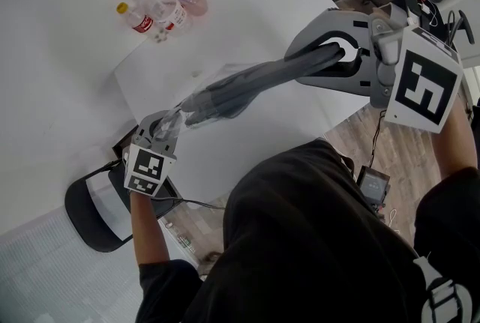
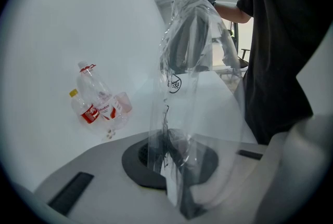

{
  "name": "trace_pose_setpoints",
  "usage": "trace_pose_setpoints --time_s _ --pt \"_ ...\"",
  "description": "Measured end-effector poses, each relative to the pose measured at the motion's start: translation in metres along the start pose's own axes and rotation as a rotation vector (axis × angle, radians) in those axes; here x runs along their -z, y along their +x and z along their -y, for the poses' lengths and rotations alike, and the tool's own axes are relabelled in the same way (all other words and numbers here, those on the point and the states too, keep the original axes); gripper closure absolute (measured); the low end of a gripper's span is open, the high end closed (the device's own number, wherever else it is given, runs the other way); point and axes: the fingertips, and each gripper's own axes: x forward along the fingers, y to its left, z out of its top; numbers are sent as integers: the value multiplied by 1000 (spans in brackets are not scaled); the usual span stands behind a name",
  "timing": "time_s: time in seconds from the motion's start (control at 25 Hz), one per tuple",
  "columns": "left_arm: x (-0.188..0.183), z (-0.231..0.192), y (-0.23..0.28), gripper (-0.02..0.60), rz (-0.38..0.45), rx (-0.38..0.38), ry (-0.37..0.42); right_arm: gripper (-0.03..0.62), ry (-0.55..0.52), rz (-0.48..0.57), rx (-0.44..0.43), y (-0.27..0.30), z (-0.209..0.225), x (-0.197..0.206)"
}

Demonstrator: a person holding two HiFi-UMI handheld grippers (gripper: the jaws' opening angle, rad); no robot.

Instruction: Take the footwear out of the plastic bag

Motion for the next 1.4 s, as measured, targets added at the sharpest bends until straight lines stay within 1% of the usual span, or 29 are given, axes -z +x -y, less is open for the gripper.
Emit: trace_pose_setpoints --time_s 0.16,0.88,1.04,1.2,1.4 --pt "-4 3 -2 555 -4 3 -8 514 2 9 -5 -8 0 -1" --pt "27 -4 6 557 -5 14 -52 514 24 -11 18 -8 2 2" --pt "39 -7 8 557 -9 13 -72 514 25 -18 27 -9 3 4" --pt "51 -7 9 557 -3 16 -101 514 38 -16 55 -11 5 7" --pt "63 -9 9 557 8 18 -152 514 78 -4 95 -16 5 14"
